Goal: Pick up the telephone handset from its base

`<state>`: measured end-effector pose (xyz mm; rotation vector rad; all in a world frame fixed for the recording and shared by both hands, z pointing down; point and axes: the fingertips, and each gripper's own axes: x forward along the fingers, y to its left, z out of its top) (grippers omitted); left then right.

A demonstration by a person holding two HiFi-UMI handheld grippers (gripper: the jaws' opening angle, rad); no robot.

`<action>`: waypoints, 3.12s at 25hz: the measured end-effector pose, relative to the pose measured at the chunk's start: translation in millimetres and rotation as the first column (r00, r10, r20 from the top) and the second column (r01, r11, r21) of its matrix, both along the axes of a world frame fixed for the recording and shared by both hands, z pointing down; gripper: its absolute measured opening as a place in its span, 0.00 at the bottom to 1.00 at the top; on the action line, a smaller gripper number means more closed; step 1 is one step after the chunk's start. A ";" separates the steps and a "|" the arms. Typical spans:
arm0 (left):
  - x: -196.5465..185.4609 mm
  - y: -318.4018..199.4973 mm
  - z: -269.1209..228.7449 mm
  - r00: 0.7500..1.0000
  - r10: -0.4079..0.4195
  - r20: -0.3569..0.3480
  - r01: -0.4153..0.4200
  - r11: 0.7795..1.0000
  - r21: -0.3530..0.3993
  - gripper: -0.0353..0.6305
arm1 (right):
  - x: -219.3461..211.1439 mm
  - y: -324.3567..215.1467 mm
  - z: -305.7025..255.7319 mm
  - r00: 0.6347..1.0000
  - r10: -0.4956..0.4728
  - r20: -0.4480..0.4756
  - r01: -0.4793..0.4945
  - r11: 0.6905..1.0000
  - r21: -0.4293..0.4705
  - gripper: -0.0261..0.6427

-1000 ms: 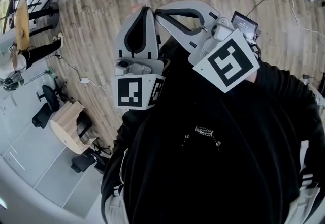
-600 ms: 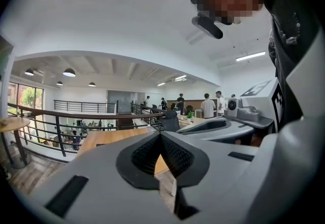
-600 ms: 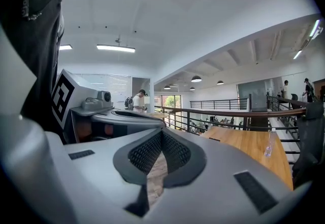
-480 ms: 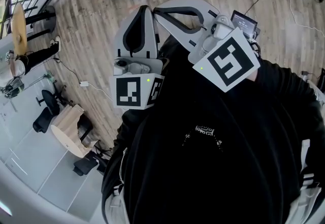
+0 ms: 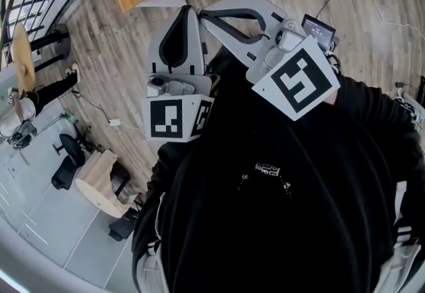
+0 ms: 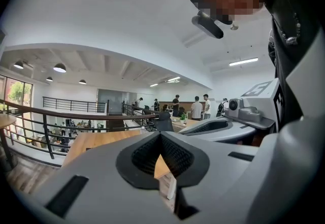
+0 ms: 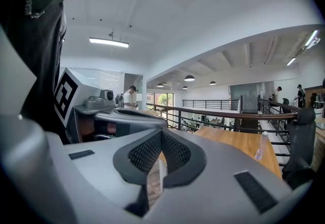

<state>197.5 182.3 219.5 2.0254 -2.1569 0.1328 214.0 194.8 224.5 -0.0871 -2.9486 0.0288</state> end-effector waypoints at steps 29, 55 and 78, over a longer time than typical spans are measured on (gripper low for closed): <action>-159.6 -7.6 -4.4 0.993 0.096 -0.062 -0.092 0.993 0.073 0.04 | -160.3 -6.9 -4.8 0.992 0.115 -0.045 -0.113 0.992 0.055 0.06; -257.2 33.5 8.8 0.994 -0.052 -0.091 0.060 0.995 0.081 0.04 | -256.3 31.3 6.8 0.996 -0.057 -0.062 0.060 0.997 0.053 0.06; -359.4 -57.8 7.3 0.975 -0.204 -0.094 0.210 0.976 0.064 0.04 | -356.9 -62.8 5.7 0.978 -0.205 -0.042 0.206 0.978 0.021 0.06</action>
